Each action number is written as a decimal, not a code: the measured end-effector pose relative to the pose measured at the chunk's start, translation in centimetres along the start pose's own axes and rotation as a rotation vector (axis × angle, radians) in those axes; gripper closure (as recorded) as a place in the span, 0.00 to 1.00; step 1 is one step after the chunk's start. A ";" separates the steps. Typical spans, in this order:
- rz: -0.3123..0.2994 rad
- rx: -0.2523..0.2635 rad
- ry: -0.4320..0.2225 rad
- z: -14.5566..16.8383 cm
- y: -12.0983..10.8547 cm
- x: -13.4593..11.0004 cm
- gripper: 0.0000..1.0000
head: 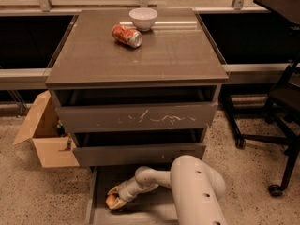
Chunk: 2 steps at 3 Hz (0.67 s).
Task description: Pick orange from bottom drawer and place on counter
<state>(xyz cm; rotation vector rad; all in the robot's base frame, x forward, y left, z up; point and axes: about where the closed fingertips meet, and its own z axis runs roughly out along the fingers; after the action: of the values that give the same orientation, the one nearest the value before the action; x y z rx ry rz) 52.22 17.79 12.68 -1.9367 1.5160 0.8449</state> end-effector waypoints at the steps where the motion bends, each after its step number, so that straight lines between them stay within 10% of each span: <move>1: -0.007 -0.005 -0.011 0.1 0.0 0.2 0.96; 2: -0.034 -0.001 -0.058 -0.9 0.2 -0.2 1.00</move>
Offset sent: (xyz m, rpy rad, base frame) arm 0.0035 -0.0181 0.0224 0.1254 -0.0389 0.0420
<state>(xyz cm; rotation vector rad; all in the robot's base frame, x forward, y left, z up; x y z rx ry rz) 52.16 17.19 13.39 -1.9168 1.4455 0.8798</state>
